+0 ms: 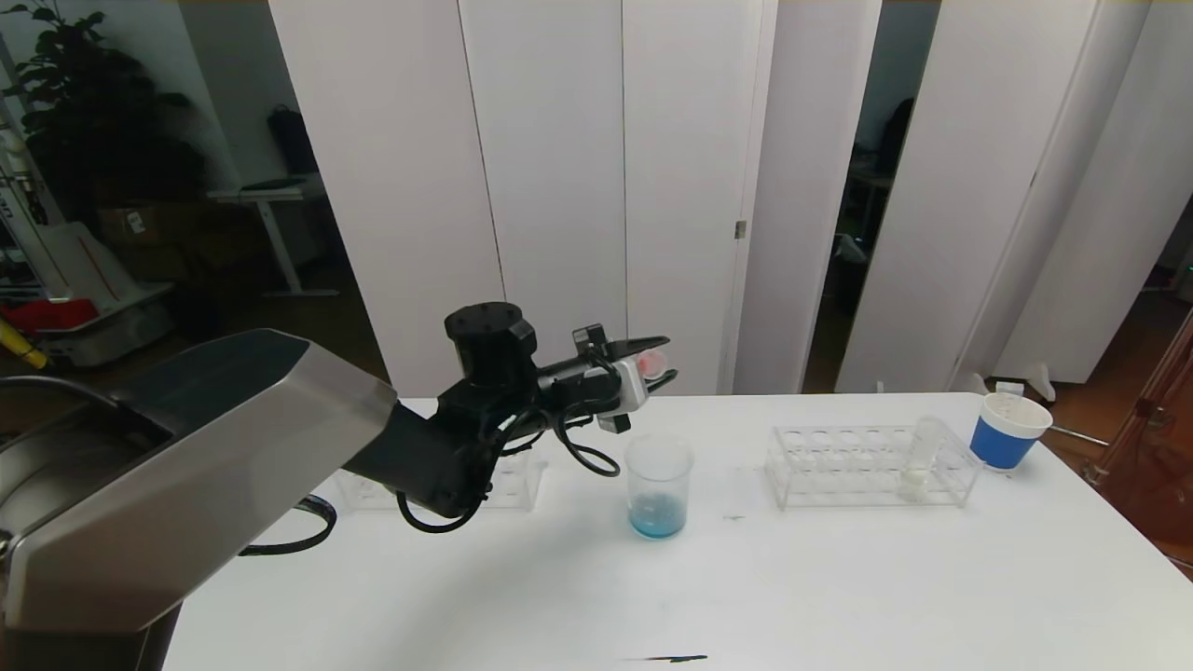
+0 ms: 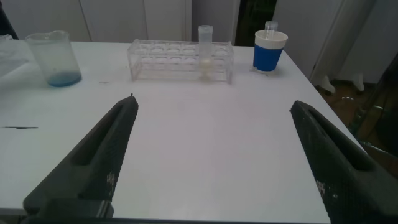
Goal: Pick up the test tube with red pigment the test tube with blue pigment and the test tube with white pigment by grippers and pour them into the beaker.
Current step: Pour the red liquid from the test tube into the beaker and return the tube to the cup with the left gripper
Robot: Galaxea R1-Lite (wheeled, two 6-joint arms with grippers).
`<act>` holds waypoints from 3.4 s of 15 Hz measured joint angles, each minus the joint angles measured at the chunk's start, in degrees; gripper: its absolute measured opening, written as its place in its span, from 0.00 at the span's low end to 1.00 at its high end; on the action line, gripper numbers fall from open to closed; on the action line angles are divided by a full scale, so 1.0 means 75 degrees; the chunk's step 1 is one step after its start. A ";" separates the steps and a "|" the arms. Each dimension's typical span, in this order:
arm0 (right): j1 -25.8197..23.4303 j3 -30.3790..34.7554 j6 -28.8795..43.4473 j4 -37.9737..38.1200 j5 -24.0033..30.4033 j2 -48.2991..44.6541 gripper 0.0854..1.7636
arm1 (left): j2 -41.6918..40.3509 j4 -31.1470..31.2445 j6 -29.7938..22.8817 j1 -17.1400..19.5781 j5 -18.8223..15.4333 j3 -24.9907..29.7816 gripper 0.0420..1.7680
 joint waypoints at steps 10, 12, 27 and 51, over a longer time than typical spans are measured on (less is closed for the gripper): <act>0.0000 0.0000 0.0002 0.0003 0.0000 0.0000 0.99 | 0.0790 -0.1312 0.1970 0.0080 0.0063 -0.0099 0.32; 0.0000 0.0000 0.0000 0.0003 0.0000 0.0000 0.99 | 0.0816 -0.1500 0.2186 0.0112 0.0067 -0.0044 0.32; 0.0000 0.0000 0.0002 0.0003 0.0000 0.0000 0.99 | 0.1161 -0.2331 0.2659 0.0099 0.0096 -0.0120 0.32; 0.0000 0.0000 0.0002 0.0003 0.0003 0.0000 0.99 | 0.1253 -0.2853 0.2814 0.0080 -0.0088 -0.0411 0.32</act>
